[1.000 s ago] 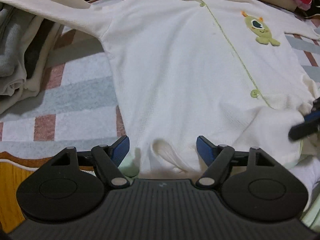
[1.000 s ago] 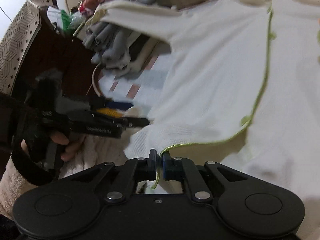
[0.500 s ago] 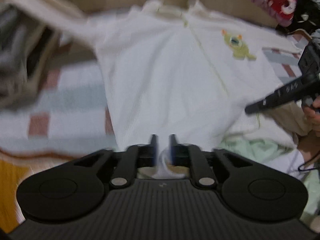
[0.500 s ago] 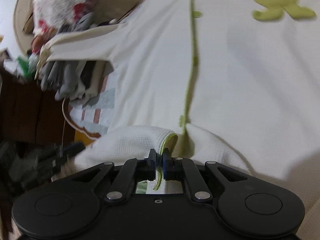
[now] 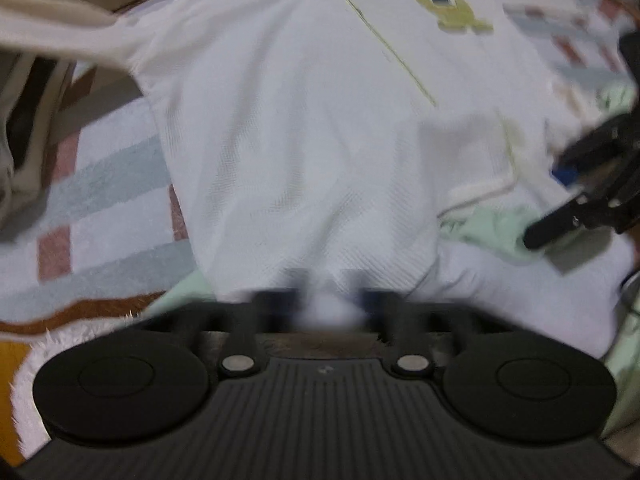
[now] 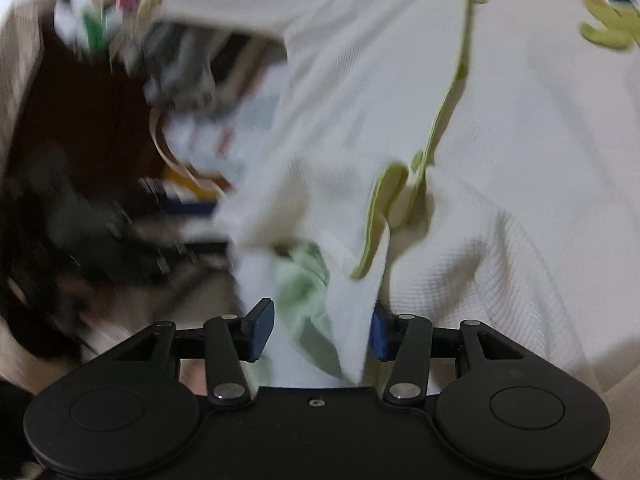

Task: Fold clothes
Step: 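Grasp the shirt hem with the left gripper while the right gripper grasps the green-piped front edge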

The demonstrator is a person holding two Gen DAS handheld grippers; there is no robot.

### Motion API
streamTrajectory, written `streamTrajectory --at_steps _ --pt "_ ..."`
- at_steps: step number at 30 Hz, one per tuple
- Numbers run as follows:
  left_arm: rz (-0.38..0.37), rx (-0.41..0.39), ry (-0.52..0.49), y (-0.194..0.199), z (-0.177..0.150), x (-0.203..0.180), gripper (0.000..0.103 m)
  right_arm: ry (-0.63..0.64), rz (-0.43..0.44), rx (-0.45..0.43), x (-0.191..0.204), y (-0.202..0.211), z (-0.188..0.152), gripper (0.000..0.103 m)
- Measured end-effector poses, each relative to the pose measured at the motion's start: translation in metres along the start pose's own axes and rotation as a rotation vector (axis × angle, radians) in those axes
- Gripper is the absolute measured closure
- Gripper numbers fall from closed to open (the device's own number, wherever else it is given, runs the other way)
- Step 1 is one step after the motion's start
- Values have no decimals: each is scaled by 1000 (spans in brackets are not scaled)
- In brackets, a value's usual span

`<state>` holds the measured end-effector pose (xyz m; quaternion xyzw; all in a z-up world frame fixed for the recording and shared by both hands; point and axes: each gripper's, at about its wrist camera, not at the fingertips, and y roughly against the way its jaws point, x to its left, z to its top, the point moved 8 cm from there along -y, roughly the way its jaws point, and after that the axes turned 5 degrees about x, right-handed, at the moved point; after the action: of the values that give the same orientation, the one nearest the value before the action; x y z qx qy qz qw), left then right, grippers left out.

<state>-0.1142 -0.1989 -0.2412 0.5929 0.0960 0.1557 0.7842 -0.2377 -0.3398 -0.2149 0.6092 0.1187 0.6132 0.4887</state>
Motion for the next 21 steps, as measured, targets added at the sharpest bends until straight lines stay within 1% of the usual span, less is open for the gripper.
streamTrajectory --at_steps 2,3,5,6,7,9,10,12,13,14,16,17,18,20,21 --pt "43 -22 -45 5 1 -4 100 68 -81 -16 3 -10 2 50" --pt "41 -61 -21 16 4 1 100 83 -89 -42 4 -11 5 50" --pt "38 -137 27 38 10 12 100 95 -78 -102 5 -11 11 57" --pt "38 -166 55 51 11 19 100 101 -73 -132 5 -11 14 80" --pt "38 -194 83 64 12 26 100 108 -56 -153 7 -8 15 98" --pt "37 -250 135 91 14 39 101 125 2 -174 15 2 12 98" --pt "31 -266 145 104 12 44 101 136 46 -180 22 10 10 98" --pt "20 -273 162 127 6 51 101 196 119 -155 42 27 0 98" --pt "16 -264 162 134 1 53 100 230 128 -125 47 30 -7 98" --pt "21 -242 163 134 -5 55 100 261 119 -84 50 30 -15 98" --pt "61 -155 145 118 -18 56 100 323 101 -1 53 28 -31 98" --pt "77 -118 138 111 -24 56 99 327 90 32 52 25 -36 98" --pt "78 -114 143 105 -24 54 99 300 80 50 47 16 -37 95" --pt "81 -104 153 94 -23 50 98 257 84 94 44 -1 -40 95" --pt "78 -106 157 90 -21 47 92 249 95 113 45 -5 -41 95"
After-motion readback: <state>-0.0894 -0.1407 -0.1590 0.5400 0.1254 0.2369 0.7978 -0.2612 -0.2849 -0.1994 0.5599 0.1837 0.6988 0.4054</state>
